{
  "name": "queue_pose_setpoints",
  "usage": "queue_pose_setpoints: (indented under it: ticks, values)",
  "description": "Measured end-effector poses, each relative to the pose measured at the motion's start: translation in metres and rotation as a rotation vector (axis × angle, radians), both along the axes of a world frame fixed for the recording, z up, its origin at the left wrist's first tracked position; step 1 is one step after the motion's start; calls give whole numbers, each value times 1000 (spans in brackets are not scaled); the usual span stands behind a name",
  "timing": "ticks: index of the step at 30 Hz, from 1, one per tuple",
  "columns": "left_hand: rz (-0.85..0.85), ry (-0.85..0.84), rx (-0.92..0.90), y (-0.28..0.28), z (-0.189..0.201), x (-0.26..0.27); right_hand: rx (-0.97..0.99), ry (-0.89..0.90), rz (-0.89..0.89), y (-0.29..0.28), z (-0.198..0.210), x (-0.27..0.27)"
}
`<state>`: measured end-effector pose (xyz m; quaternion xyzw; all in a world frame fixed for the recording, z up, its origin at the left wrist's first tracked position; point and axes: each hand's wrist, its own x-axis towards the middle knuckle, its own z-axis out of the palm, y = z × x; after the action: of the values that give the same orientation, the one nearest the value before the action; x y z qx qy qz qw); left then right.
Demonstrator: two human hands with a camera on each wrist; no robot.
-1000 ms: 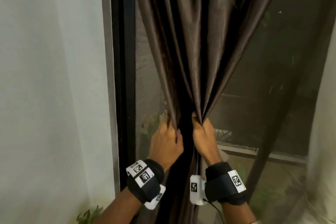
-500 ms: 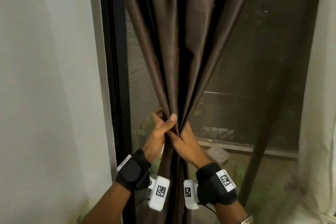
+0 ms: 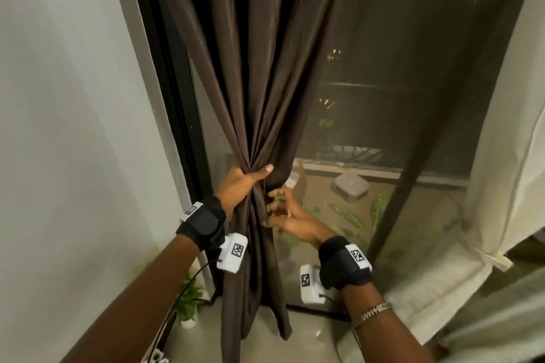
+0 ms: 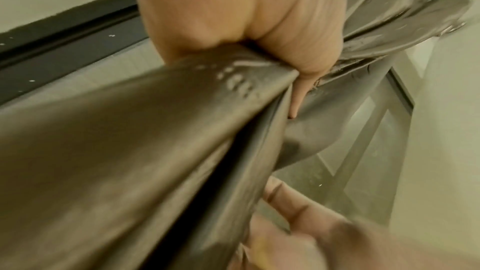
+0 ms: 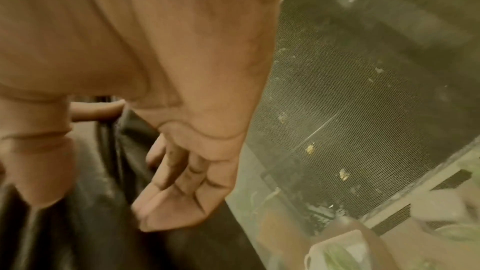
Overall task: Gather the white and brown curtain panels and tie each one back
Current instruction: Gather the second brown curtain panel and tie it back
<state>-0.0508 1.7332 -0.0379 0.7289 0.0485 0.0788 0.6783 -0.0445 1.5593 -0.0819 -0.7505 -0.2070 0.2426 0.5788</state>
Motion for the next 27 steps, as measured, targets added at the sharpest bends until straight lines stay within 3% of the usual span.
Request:
queue_pose_setpoints:
  ticks: [4, 6, 9, 11, 15, 20, 24, 27]
  values:
    - [-72, 151, -245, 5, -17, -9, -245, 0, 166, -8, -31, 13]
    - [-67, 188, -324, 5, -25, -13, -253, -40, 27, -7, -44, 18]
    - [-33, 186, -367, 7, -34, -18, -114, -166, -366, -10, -54, 25]
    - [-33, 178, -371, 7, -34, -20, -42, -237, -447, -12, -54, 27]
    - [-27, 174, -393, 2, -33, -23, 2, -89, -199, -3, -44, 21]
    - [0, 153, -302, -2, -36, -22, -46, -4, -89, -9, -47, 13]
    - [-58, 18, -145, -16, -14, -26, 2, -97, 11, -22, -15, 17]
    - [-42, -195, -149, -32, 38, -24, 186, -214, -27, -21, 41, 32]
